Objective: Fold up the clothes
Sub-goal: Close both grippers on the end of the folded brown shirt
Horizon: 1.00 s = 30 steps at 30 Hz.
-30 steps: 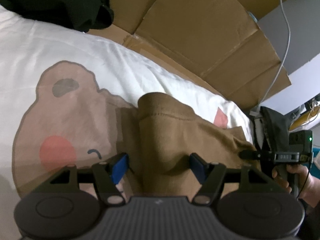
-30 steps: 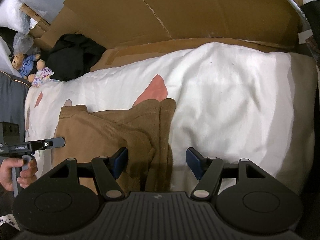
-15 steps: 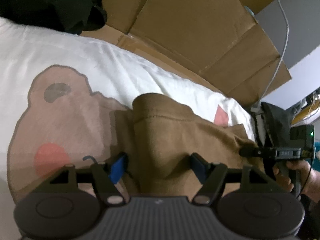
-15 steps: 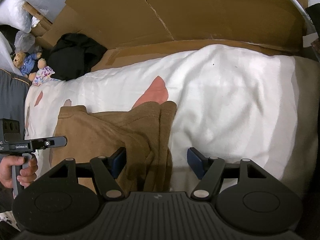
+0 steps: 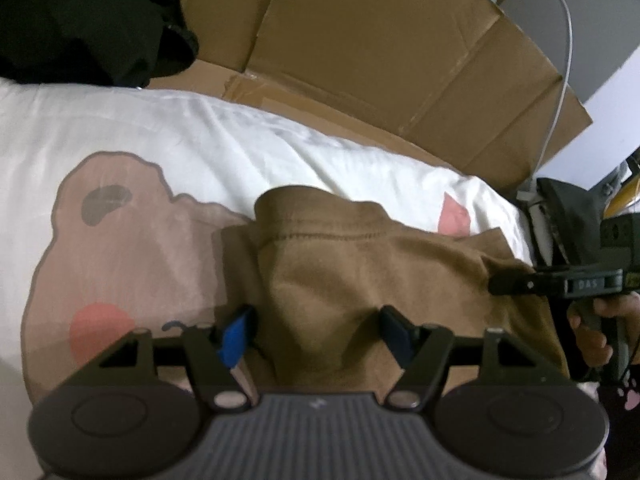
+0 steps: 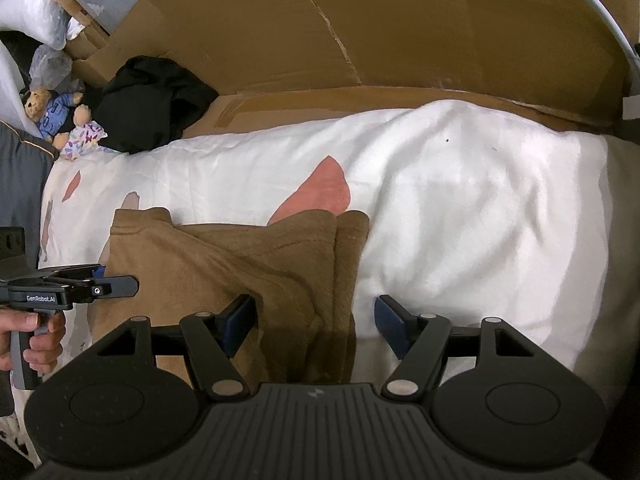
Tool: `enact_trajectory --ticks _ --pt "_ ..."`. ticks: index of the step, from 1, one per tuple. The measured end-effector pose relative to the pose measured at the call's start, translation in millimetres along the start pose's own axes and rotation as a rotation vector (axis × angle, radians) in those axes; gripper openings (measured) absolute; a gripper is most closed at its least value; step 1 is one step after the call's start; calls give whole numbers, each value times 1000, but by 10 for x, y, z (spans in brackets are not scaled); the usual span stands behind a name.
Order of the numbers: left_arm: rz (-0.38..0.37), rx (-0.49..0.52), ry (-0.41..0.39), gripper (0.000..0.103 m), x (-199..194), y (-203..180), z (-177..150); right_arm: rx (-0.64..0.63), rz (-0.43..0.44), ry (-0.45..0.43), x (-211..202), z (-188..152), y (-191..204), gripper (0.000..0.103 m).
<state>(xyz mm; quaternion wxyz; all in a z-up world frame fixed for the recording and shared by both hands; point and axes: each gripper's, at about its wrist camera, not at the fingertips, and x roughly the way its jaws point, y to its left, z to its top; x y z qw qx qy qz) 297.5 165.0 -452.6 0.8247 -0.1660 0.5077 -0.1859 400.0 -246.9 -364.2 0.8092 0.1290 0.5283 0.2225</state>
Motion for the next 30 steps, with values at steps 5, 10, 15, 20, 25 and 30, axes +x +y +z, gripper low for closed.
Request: enact_trajectory --ticks 5,10,15,20,25,30 --pt "3 -4 -14 62 -1 -1 -15 -26 -5 -3 34 18 36 71" --pt "-2 -14 -17 55 13 -20 -8 -46 -15 -8 35 17 48 53" --pt "-12 -19 -7 40 34 -35 8 -63 -19 -3 47 28 81 48" --pt "-24 -37 3 40 40 -22 24 -58 -16 -2 54 29 75 50" --pt "-38 -79 10 40 45 16 40 -44 6 16 75 60 41 52" --pt "-5 -54 21 38 38 -69 64 -86 -21 12 85 36 106 49"
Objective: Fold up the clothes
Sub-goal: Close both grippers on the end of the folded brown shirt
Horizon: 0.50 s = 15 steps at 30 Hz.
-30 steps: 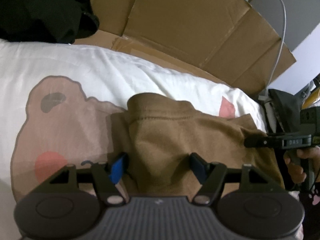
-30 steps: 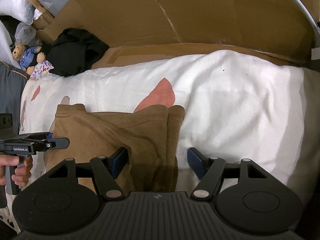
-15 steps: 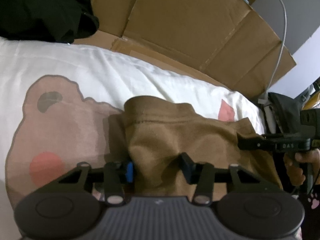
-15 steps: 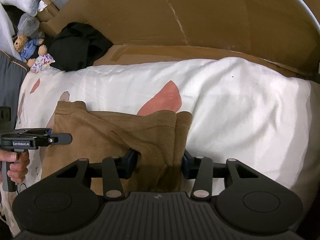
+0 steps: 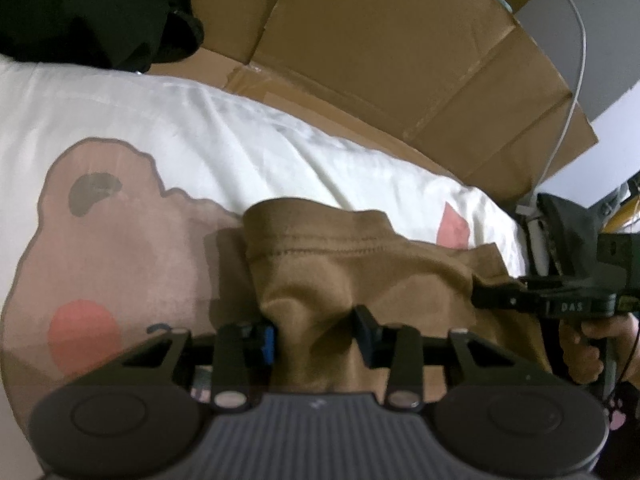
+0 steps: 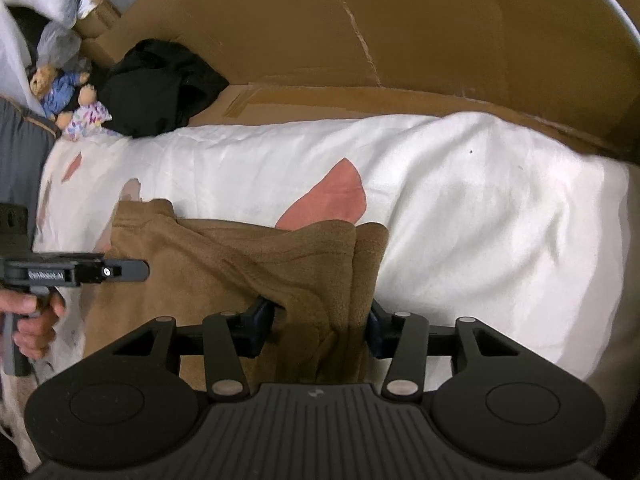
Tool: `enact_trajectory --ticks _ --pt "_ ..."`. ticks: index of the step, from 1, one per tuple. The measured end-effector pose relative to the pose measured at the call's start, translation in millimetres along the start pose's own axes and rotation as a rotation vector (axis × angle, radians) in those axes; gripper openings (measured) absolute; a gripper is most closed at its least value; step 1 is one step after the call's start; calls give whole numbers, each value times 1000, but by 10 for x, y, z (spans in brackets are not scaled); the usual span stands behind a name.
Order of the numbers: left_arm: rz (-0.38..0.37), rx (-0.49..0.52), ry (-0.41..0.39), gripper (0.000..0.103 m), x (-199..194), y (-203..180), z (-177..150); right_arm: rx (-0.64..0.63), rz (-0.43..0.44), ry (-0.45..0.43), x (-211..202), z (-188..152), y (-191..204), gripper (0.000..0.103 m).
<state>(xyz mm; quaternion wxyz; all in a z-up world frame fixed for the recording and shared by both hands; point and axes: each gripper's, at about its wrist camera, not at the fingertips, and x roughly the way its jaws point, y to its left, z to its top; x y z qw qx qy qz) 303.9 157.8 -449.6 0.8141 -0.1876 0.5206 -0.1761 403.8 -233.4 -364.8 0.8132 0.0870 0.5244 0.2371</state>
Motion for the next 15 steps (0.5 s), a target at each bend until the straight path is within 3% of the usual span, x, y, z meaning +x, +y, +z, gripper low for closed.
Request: enact_trajectory --ticks 1,3,8,15 --pt "6 4 5 36 0 -19 9 -4 -6 0 -2 0 12 47" --pt "18 11 14 22 -1 -57 27 -3 -11 0 -8 6 22 42" --pt "40 26 6 17 -18 -136 17 -3 -26 -14 -56 3 81 28" --pt "68 67 -23 12 -89 -234 -20 -43 -59 -63 -157 -26 215 21"
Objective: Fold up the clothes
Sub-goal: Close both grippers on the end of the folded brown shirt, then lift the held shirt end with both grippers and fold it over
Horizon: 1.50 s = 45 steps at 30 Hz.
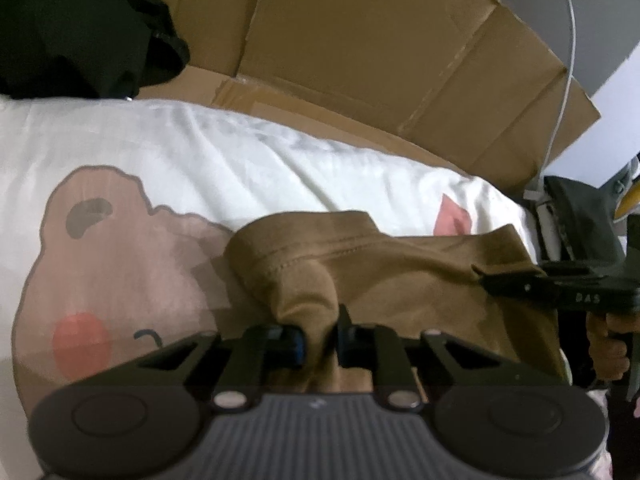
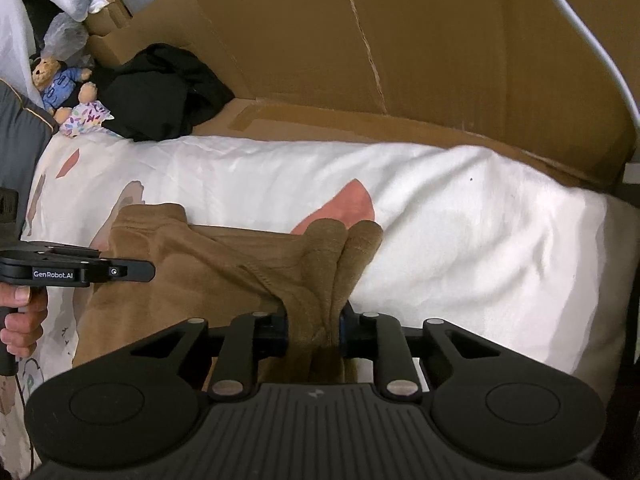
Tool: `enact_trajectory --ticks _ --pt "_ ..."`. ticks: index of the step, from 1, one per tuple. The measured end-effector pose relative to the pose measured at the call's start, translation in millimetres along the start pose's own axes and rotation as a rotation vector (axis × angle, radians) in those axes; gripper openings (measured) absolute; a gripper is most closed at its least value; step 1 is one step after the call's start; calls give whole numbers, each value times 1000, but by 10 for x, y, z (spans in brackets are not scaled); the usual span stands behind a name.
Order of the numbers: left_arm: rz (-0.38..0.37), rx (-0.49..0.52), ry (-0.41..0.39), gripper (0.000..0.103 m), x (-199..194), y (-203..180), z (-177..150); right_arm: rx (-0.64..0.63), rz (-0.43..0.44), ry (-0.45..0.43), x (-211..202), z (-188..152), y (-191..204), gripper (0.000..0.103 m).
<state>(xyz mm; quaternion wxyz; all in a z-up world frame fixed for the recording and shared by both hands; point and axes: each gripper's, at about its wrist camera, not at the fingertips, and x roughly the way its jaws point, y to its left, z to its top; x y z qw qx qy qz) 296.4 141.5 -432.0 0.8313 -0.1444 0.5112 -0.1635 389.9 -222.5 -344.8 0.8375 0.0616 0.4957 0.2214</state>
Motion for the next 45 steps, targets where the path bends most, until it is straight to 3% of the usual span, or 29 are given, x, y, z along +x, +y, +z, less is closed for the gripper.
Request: enact_trajectory --ticks 21,35,45 --pt "11 90 -108 11 -659 -356 13 -82 18 -89 -640 33 358 18" --pt "40 154 -179 10 -1428 -725 -139 -172 50 -187 -1488 -57 819 18" --pt "49 192 -209 10 -2112 -1009 -353 -215 61 -193 -2011 -190 1161 17"
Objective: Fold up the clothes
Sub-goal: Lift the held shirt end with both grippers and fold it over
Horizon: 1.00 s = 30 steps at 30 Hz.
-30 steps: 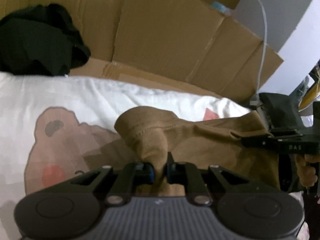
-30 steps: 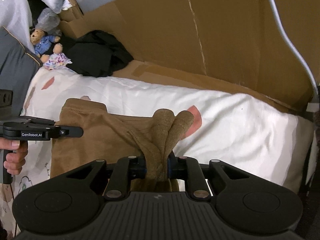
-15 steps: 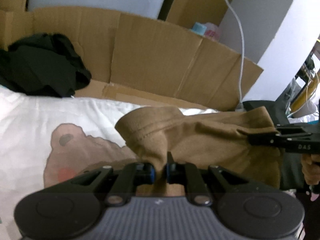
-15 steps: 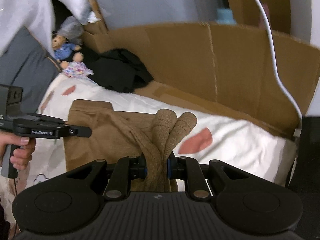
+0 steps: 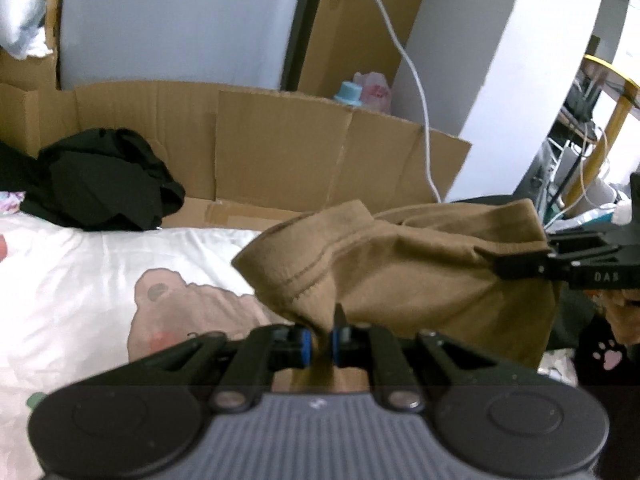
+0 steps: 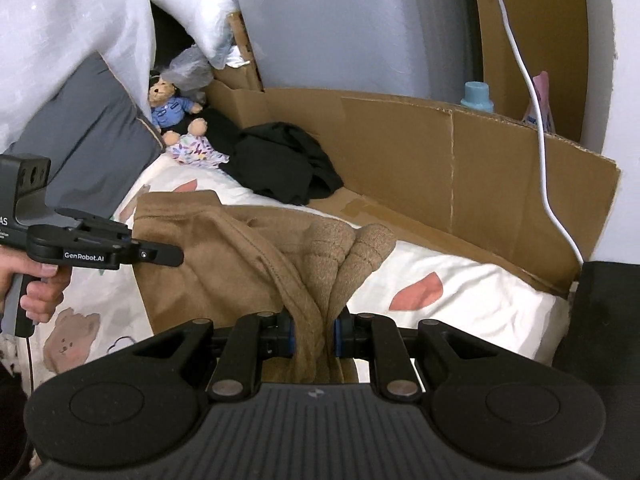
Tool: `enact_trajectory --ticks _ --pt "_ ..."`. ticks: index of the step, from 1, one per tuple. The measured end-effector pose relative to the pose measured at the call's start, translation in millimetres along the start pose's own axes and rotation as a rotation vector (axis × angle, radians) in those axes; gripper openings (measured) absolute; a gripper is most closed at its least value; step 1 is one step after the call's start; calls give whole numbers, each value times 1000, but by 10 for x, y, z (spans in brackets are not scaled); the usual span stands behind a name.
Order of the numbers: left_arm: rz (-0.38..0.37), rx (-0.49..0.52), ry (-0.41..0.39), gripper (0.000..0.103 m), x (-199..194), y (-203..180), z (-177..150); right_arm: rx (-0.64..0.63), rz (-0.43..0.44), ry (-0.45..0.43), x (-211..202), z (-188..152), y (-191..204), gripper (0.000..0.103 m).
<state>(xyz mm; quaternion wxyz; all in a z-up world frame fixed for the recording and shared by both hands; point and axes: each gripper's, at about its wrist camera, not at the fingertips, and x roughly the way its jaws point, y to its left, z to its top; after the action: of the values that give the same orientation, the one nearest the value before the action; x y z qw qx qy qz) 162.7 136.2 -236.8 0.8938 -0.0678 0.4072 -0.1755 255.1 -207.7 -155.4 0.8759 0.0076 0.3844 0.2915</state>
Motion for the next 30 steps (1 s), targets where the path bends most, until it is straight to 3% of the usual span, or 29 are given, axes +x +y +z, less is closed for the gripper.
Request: enact_trajectory --ticks 8,20,30 --pt "10 8 -82 9 -686 -215 195 -60 14 -90 -622 225 416 17" --pt "1 26 -310 9 -1788 -875 695 -113 -37 -264 -1763 568 920 17" --pt "12 27 -397 9 -2294 -1473 772 -109 -71 -384 -2569 638 1238 17"
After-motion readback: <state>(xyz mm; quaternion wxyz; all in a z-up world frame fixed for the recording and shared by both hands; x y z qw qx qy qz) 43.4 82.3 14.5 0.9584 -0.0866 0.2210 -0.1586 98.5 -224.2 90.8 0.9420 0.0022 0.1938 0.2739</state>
